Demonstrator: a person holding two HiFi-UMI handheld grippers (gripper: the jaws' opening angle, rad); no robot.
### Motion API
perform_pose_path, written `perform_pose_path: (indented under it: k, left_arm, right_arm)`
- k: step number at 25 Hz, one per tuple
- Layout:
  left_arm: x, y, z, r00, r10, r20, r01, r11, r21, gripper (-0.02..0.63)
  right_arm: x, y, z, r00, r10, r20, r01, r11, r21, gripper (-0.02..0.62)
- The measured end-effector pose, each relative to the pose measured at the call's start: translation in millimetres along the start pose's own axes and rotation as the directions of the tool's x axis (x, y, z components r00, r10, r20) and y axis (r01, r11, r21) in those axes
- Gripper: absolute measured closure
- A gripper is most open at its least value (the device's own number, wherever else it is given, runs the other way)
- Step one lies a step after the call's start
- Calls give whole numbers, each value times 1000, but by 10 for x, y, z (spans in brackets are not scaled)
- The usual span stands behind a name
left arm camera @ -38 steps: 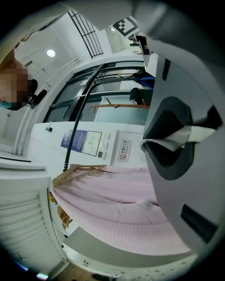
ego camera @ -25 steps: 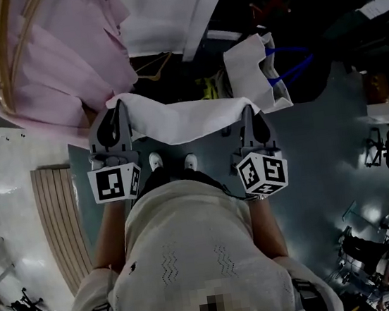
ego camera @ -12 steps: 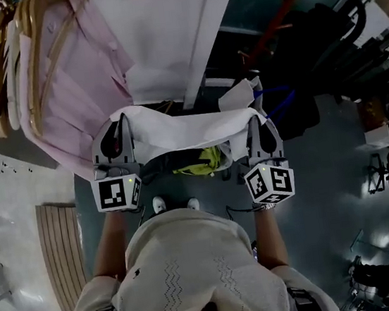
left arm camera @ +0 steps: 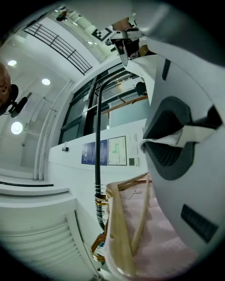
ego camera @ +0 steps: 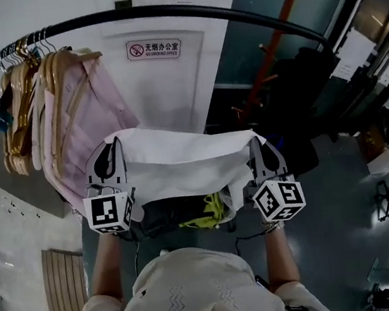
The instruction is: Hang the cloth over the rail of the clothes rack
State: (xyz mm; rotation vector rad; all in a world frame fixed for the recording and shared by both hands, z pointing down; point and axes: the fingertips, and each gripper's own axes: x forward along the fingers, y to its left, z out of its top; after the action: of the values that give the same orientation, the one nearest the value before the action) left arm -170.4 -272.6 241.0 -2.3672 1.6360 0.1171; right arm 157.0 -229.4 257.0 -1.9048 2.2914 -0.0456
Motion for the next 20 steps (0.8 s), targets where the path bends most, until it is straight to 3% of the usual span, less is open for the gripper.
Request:
perform_pose_path:
  k: [8, 12, 20]
  left_arm:
    - [194, 72, 470, 996, -78, 49, 77, 997, 12, 578]
    - [259, 145, 708, 998, -57, 29, 54, 995, 88, 578]
    - [438, 255, 1328, 991, -53, 127, 33, 988, 152, 578]
  right_arm:
    - [115, -62, 629, 996, 76, 39, -77, 997, 21, 572]
    - [228, 0, 948, 991, 120, 66, -122, 992, 18, 572]
    - [427, 72, 1657, 970, 150, 193, -139, 988, -69, 572]
